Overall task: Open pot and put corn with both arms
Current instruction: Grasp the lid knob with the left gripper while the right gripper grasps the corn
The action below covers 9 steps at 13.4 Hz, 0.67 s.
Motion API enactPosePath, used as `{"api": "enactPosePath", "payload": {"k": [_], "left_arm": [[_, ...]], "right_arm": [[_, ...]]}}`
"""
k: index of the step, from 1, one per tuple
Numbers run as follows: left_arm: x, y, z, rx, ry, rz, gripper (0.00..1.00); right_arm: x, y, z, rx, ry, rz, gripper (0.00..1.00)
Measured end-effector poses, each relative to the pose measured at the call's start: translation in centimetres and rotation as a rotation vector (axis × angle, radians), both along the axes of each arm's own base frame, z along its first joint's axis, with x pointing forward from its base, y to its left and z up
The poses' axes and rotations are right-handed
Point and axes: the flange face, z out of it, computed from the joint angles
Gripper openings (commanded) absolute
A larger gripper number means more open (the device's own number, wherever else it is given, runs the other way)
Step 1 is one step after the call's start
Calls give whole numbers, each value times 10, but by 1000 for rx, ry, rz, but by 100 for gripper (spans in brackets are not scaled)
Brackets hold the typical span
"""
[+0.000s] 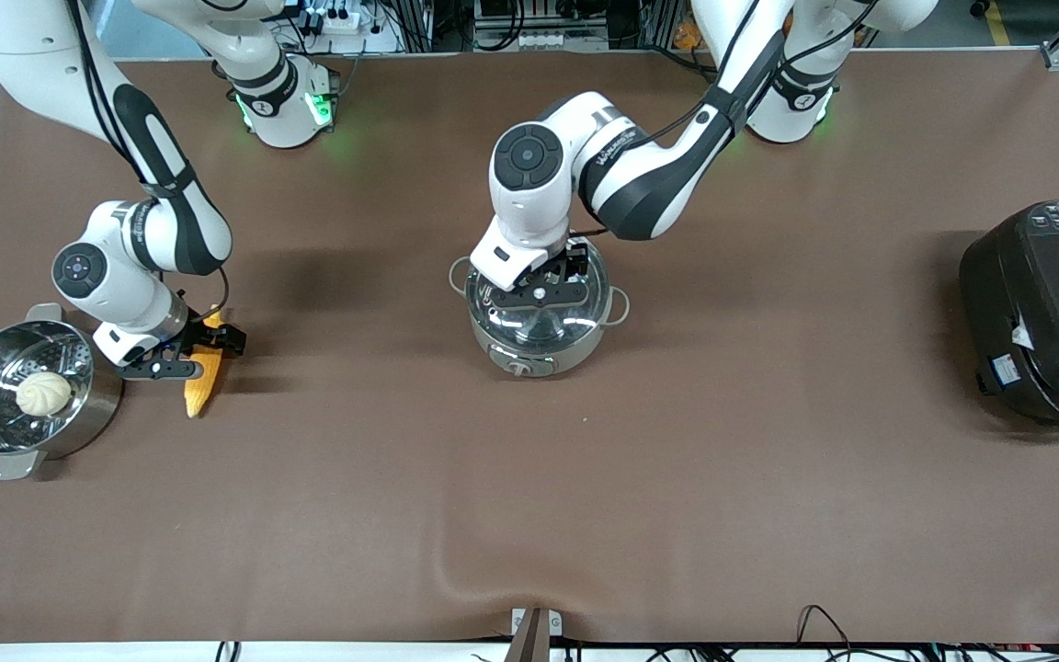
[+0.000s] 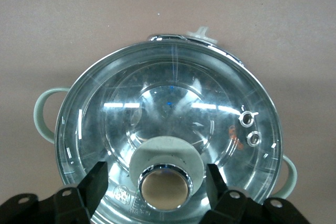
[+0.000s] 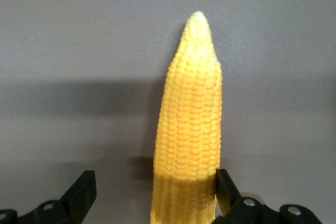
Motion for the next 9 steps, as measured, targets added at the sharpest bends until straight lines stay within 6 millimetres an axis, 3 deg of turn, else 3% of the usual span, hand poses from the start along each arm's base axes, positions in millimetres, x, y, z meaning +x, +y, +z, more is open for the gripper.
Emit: {"api": "enactPosePath", "payload": {"k": [1, 2, 4, 7, 9], "left_arm": [[0, -1, -2, 1, 1, -1, 78], [-1, -2, -4, 2, -1, -4, 78], [-5, -6, -5, 6, -4, -15, 75], [-11, -11, -9, 12, -1, -28, 68], [-14, -14, -14, 18, 4, -33, 56]], "right_arm": [[0, 0, -3, 0, -1, 1, 97], [0, 0, -4, 0, 0, 1, 82], [-1, 0, -6, -1, 3, 1, 64], [-2, 0, -10, -1, 8, 0, 6], [0, 0, -8, -1, 4, 1, 1]]}}
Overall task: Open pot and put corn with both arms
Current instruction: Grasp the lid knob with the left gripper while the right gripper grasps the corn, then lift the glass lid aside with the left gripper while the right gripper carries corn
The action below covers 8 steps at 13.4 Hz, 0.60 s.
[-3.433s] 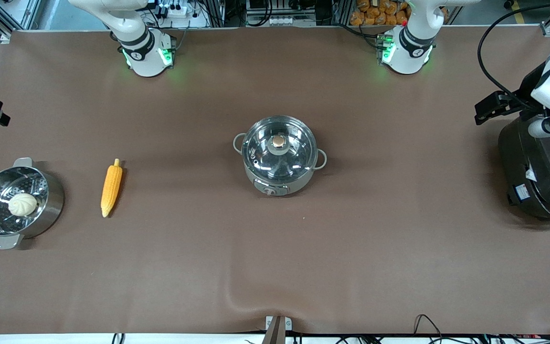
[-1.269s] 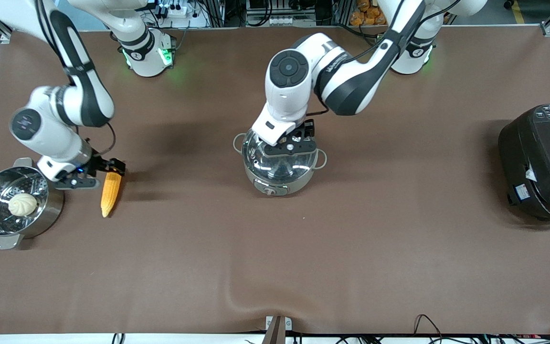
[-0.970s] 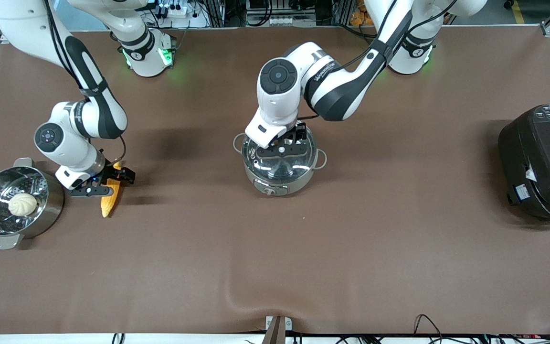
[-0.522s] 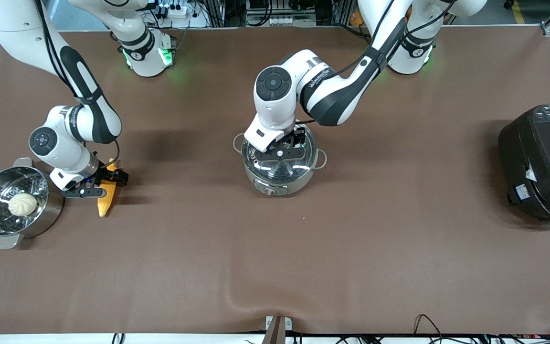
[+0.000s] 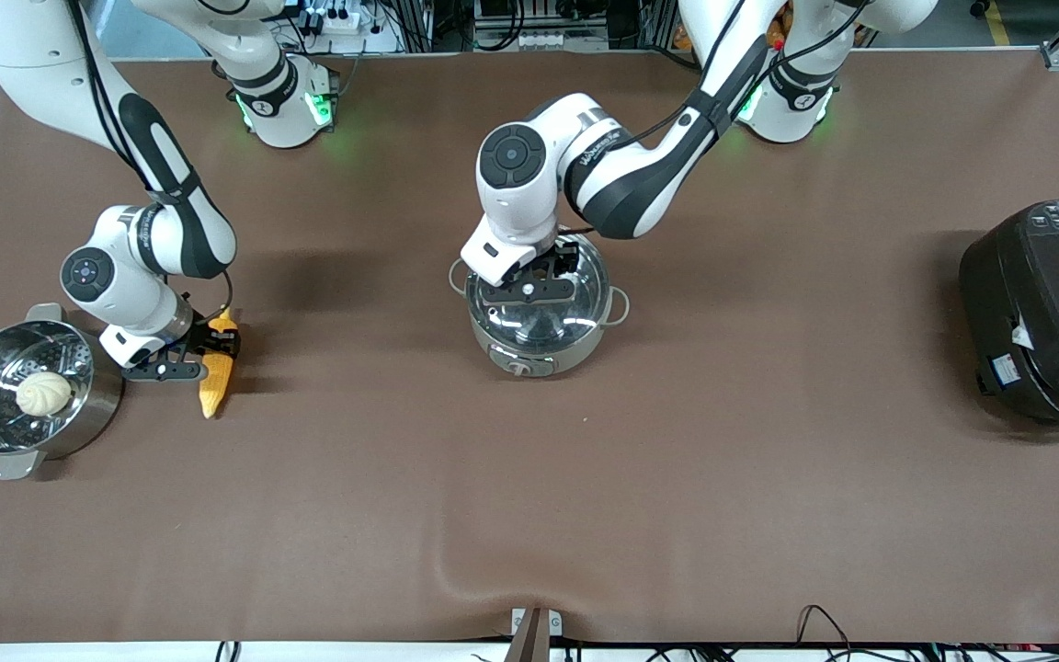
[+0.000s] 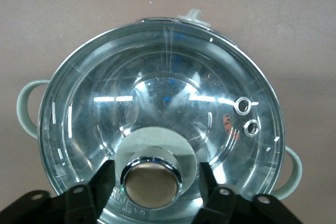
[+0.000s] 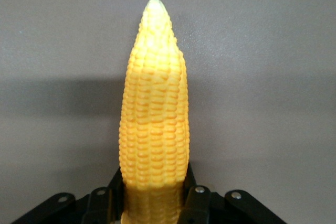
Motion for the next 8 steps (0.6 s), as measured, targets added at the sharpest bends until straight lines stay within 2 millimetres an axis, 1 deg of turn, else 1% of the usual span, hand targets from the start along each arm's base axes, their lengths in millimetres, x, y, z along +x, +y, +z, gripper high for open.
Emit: {"api": "enactPosePath", "payload": {"k": [1, 2, 3, 4, 5, 6, 8], "left_arm": [[-1, 0, -3, 3, 3, -1, 48], [-1, 1, -4, 7, 5, -1, 26], [0, 2, -4, 11, 5, 0, 7], [0, 2, -4, 11, 5, 0, 0], [0, 2, -4, 11, 5, 0, 0], [0, 2, -4, 11, 5, 0, 0], [1, 3, -4, 10, 5, 2, 0]], "right_arm": [[1, 0, 1, 0, -3, 1, 0], [4, 1, 3, 0, -10, 2, 0], [7, 0, 8, -1, -16, 4, 0], [10, 0, 16, -1, -16, 23, 0], [14, 0, 30, 1, -6, 53, 0], [17, 0, 49, 5, 16, 78, 0], [25, 2, 94, 15, 70, 97, 0]]}}
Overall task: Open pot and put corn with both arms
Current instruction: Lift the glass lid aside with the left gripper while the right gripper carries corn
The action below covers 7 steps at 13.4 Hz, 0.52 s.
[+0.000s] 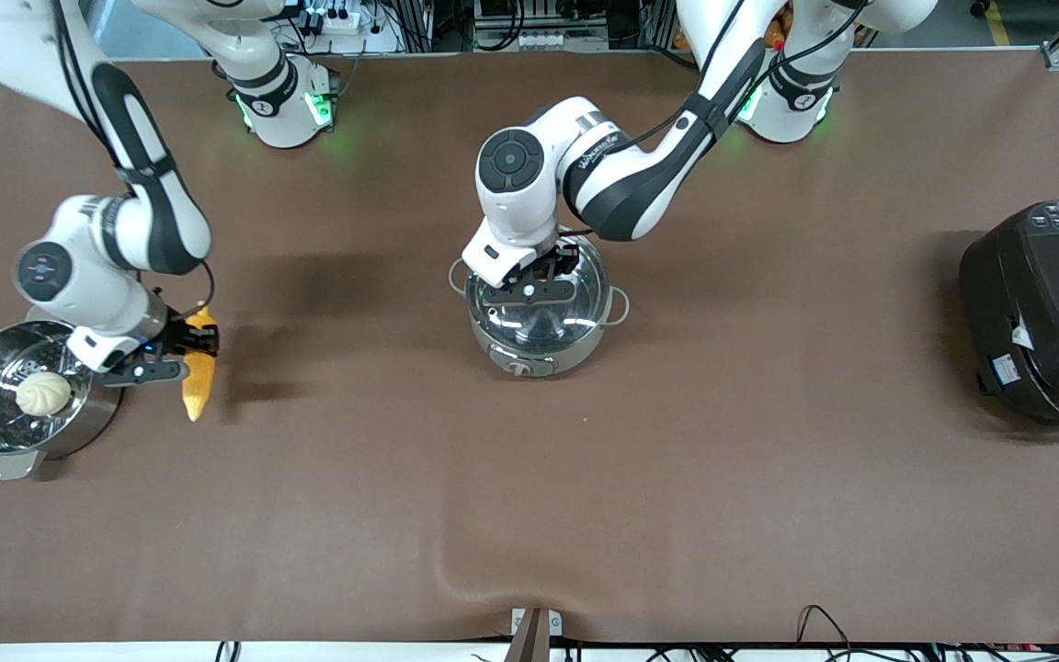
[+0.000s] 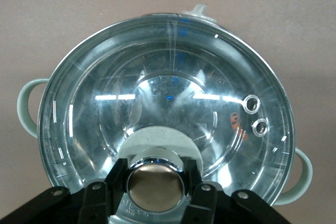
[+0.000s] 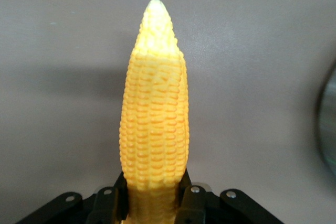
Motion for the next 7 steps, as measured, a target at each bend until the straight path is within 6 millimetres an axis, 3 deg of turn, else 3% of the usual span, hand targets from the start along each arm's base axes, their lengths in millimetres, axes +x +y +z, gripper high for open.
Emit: {"api": "enactPosePath", "payload": {"k": [2, 3, 5, 7], "left_arm": [[4, 3, 8, -5, -7, 12, 0], [11, 11, 22, -8, -15, 28, 0], [32, 44, 72, -10, -37, 82, 0], [52, 92, 131, -13, -65, 135, 0]], "right_arm": [[12, 12, 41, 5, 27, 20, 0], [18, 21, 54, 6, 34, 34, 0], [22, 41, 65, 3, 47, 31, 0], [23, 83, 69, -9, 56, -18, 0]]}}
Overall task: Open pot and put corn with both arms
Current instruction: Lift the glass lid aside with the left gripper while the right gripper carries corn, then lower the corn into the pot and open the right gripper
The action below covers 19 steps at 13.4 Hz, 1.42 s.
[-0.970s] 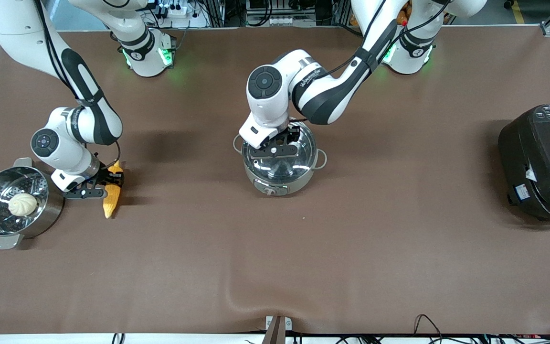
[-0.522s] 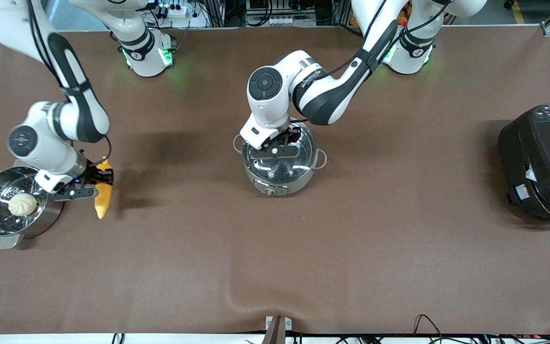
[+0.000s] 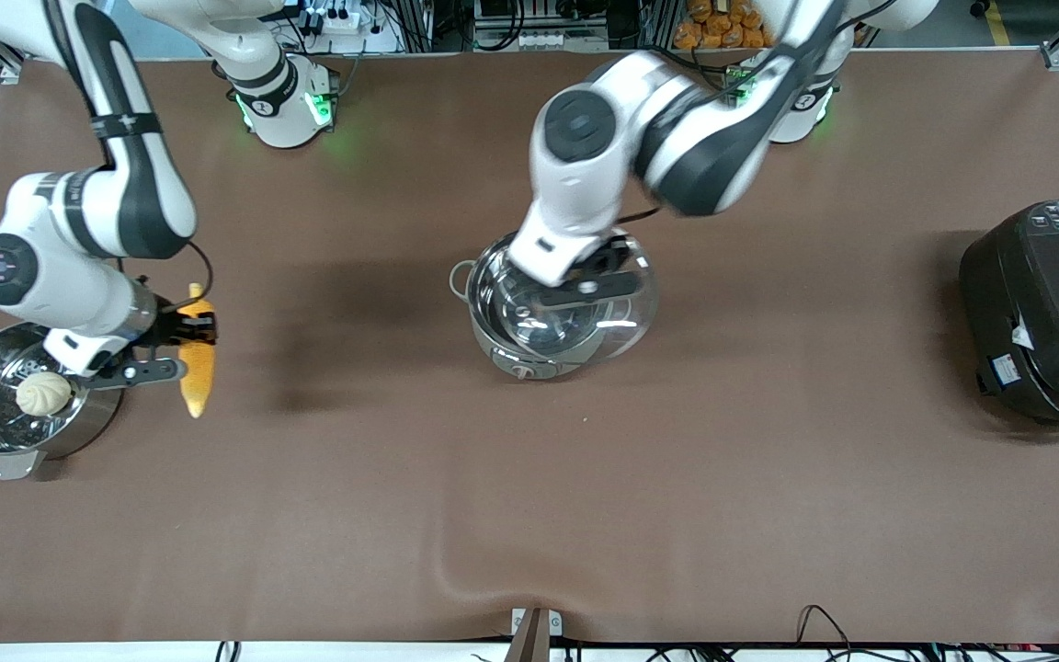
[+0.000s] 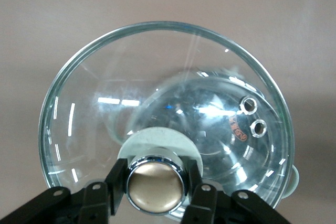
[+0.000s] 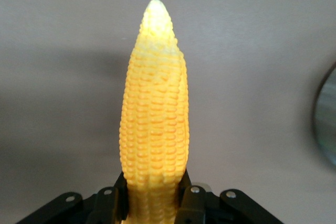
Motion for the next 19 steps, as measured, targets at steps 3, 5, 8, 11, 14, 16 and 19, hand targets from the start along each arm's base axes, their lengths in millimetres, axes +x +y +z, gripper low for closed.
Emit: {"api": "enactPosePath", "payload": {"k": [3, 5, 8, 11, 14, 16, 19], "left_arm": [[46, 107, 61, -10, -37, 4, 0], [84, 199, 67, -6, -28, -50, 0], [120, 327, 26, -8, 43, -106, 0], [124, 382, -33, -18, 76, -120, 0], [110, 390, -86, -21, 79, -124, 0], [90, 383, -121, -23, 69, -139, 0], [52, 383, -172, -23, 50, -148, 0]], "right_arm": [[-9, 129, 26, -6, -29, -74, 0], [-32, 225, 56, 36, -43, -135, 0], [-77, 332, 90, 60, -44, -156, 0], [-121, 438, 57, 60, -61, -138, 0], [-148, 497, -3, 50, -93, -144, 1], [-146, 501, -32, 21, -97, -164, 42], [-133, 494, -32, 17, -107, -185, 56]]}}
